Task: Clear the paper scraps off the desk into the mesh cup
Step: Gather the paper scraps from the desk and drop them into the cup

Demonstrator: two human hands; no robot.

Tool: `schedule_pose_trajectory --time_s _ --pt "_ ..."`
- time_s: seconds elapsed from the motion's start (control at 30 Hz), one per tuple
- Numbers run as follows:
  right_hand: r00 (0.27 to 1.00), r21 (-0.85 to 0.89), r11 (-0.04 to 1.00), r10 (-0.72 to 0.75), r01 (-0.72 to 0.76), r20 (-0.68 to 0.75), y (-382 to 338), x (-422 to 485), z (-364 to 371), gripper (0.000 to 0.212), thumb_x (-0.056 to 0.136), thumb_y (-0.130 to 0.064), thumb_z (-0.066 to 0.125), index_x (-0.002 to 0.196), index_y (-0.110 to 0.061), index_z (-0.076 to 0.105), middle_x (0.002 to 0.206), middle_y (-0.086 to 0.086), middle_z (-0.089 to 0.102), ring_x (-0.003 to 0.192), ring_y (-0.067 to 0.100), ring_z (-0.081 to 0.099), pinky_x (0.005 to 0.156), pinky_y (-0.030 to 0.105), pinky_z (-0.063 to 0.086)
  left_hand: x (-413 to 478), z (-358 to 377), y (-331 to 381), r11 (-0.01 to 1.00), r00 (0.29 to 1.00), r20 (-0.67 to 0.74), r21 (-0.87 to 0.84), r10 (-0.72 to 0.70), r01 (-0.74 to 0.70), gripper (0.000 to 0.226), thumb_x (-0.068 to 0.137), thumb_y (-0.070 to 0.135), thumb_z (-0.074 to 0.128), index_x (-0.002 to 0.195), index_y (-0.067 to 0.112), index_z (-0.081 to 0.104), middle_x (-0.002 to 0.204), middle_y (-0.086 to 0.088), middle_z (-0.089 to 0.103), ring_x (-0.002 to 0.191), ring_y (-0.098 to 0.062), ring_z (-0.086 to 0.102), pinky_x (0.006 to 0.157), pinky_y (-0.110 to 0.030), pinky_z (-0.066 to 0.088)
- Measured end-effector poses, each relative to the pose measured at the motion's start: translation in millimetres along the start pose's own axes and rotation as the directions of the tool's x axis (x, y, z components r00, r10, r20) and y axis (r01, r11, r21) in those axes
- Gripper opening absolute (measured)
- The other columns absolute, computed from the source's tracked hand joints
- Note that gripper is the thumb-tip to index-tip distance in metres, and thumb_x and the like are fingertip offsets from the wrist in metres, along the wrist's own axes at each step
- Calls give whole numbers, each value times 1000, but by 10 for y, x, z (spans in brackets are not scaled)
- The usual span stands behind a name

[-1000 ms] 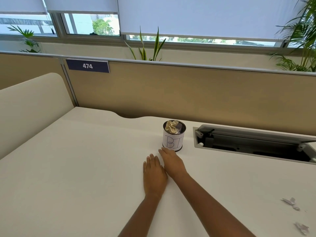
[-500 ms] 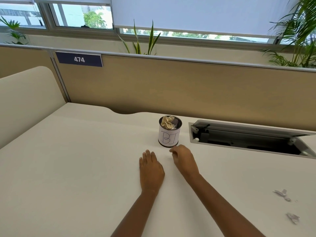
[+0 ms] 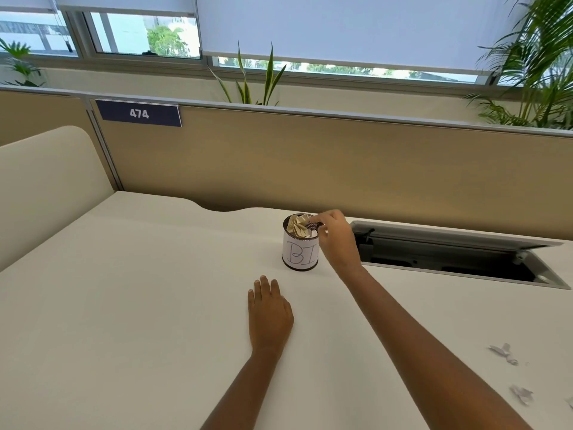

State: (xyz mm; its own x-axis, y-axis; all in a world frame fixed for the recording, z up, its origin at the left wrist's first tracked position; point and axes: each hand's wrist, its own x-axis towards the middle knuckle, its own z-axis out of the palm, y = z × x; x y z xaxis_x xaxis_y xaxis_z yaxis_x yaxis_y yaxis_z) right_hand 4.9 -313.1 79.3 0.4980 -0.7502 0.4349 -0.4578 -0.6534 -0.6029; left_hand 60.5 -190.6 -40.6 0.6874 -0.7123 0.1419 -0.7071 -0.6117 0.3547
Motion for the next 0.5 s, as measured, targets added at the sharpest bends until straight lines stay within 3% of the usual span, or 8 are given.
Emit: schedule_pose_trajectory --time_s 0.13,0.23,0.4,0.47,0.5 --pt "998 15 998 54 -54 -28 240 -420 -90 28 85 12 45 99 -2 65 108 18 59 96 27 59 73 14 38 -33 -7 18 1000 1000 20 25 15 -15 51 99 22 24 148 9 21 159 -13 16 148 -22 14 121 -37 10" --pt "992 20 992 122 -123 38 417 -821 -125 25 87 8 47 100 -2 65 112 18 60 103 27 60 86 25 45 -140 -8 71 996 996 34 48 77 -79 52 99 24 23 149 10 19 159 -13 14 148 -22 13 122 -37 10" --pt "972 -76 986 156 -145 174 635 -1424 -165 26 88 2 47 108 -5 63 118 11 59 112 21 55 89 12 35 -457 5 250 990 989 86 65 117 -123 53 99 24 27 149 10 21 159 -15 16 147 -26 16 122 -39 11" --pt "961 -148 981 159 -127 228 672 -1614 -193 29 91 -4 43 115 -9 60 125 7 56 118 17 51 93 16 37 -633 -34 354 985 987 61 87 146 -150 52 91 26 49 140 7 43 149 -19 38 138 -30 38 115 -43 31" --pt "959 -171 979 152 -112 241 679 -1694 -220 30 93 -7 41 117 -10 58 127 5 55 120 16 49 95 17 37 -726 -56 409 980 983 36 83 180 -182 52 79 28 67 125 7 60 134 -20 57 124 -30 56 103 -43 46"
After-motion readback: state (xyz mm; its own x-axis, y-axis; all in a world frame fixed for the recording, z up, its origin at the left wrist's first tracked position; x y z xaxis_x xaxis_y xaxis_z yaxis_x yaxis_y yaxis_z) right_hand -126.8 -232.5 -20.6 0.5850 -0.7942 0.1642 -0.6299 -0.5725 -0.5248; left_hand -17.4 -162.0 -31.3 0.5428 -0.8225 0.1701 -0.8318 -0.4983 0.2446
